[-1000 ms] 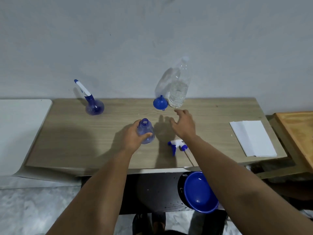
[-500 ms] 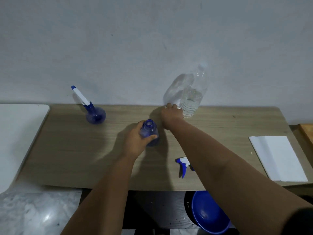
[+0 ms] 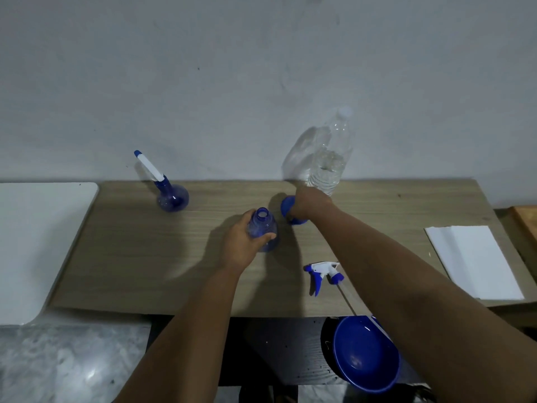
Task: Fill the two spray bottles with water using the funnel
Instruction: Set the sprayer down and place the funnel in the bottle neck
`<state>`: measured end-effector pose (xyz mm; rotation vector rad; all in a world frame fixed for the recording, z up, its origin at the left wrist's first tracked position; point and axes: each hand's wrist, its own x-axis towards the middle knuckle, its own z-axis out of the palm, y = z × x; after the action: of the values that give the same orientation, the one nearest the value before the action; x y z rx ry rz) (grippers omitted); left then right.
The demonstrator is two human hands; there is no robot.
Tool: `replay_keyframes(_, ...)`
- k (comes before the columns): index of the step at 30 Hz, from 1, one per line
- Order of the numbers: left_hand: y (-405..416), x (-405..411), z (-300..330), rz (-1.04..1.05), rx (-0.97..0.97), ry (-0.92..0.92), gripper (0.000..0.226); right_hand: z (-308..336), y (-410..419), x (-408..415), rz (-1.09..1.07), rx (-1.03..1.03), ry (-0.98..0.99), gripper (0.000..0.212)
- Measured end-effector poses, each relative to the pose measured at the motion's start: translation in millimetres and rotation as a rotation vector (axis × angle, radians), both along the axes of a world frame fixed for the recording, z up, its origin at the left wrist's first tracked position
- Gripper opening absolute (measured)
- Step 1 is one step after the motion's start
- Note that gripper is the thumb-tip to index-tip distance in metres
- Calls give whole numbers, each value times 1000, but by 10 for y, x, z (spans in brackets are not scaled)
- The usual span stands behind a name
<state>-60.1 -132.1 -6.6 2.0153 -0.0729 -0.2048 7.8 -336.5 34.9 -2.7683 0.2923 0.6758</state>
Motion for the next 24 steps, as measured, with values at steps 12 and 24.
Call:
replay_keyframes(12, -234, -440, 189, -55, 30, 91, 52, 502, 241, -984, -359, 1146, -527, 73)
replay_keyframes(24, -221, -447, 237, -14, 219, 143, 10, 193, 424, -1357, -297, 1123, -586, 72)
